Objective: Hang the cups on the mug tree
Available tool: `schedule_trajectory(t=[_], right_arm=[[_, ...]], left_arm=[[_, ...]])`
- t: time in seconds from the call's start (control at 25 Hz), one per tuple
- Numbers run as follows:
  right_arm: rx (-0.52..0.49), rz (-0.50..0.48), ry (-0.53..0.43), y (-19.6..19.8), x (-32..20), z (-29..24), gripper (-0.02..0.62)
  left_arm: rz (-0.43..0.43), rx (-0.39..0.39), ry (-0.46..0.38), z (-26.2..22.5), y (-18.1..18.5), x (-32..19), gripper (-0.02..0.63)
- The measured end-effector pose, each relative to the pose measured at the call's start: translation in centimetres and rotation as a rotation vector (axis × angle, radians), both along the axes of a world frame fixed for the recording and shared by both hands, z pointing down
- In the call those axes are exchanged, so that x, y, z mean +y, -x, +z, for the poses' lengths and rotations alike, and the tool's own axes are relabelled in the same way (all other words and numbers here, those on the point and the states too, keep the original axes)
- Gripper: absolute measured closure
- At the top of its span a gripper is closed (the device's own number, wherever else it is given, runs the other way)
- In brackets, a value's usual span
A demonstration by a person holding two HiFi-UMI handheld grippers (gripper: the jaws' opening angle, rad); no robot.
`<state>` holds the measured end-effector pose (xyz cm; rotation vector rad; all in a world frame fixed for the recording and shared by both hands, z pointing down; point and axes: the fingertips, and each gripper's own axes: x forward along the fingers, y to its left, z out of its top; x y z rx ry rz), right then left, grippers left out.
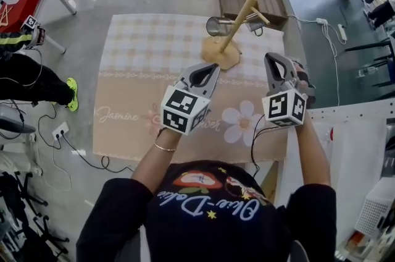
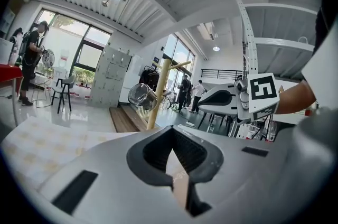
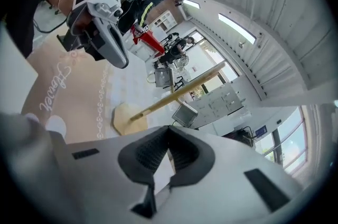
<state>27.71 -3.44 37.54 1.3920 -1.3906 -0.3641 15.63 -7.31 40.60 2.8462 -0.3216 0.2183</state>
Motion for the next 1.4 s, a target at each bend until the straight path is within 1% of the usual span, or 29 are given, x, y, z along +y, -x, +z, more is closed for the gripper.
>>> schedule_trajectory(t=[0.2,0.4,0.56,0.64,0.72,0.84,0.92,1.08,1.2,1.4], right_arm=[[-0.228,-0.011,-0.072,0.6,1.4,-0.4,0.588],[-0.462,-0.019,-0.112,1.1,3.0,-0.3,0.588],[-0.684,-0.012,-0.151,1.3,4.1,-0.5,0.588],[-0.772,-0.006,-0.166,1.3,4.7,-0.6,0.588],[-0.819,-0.022,-0.17,1.3,5.5,-0.7,0.588],[-0.888,-0.107,-0.157,2.2,6.4,-1.3,0.588],[-0.927,-0.139,-0.146,2.7,7.1,-1.2,0.588],[-0.978,-0.138,-0.134,3.1,8.4,-0.9,0.588],[-1.026,-0.131,-0.133,3.4,9.4,-0.7,0.588],[-1.077,-0.166,-0.101,4.0,10.1,-0.7,0.588]], left_arm=[[-0.013,-0.002,-0.023,-0.6,-0.1,1.0,0.603],[0.015,-0.012,-0.056,-0.8,-0.8,3.2,0.603],[0.038,-0.007,-0.054,-1.2,-1.4,4.7,0.603],[0.053,-0.006,-0.049,-1.3,-1.7,5.6,0.603],[0.07,-0.002,-0.043,-1.6,-2.1,6.6,0.603],[0.092,0.011,-0.033,-2.0,-2.7,7.8,0.603],[0.097,0.015,-0.032,-2.2,-2.8,8.2,0.603],[0.102,0.016,-0.033,-2.7,-2.9,8.9,0.603],[0.125,0.005,-0.046,-2.7,-3.1,10.0,0.603],[0.151,-0.007,-0.058,-2.5,-3.0,11.4,0.603]])
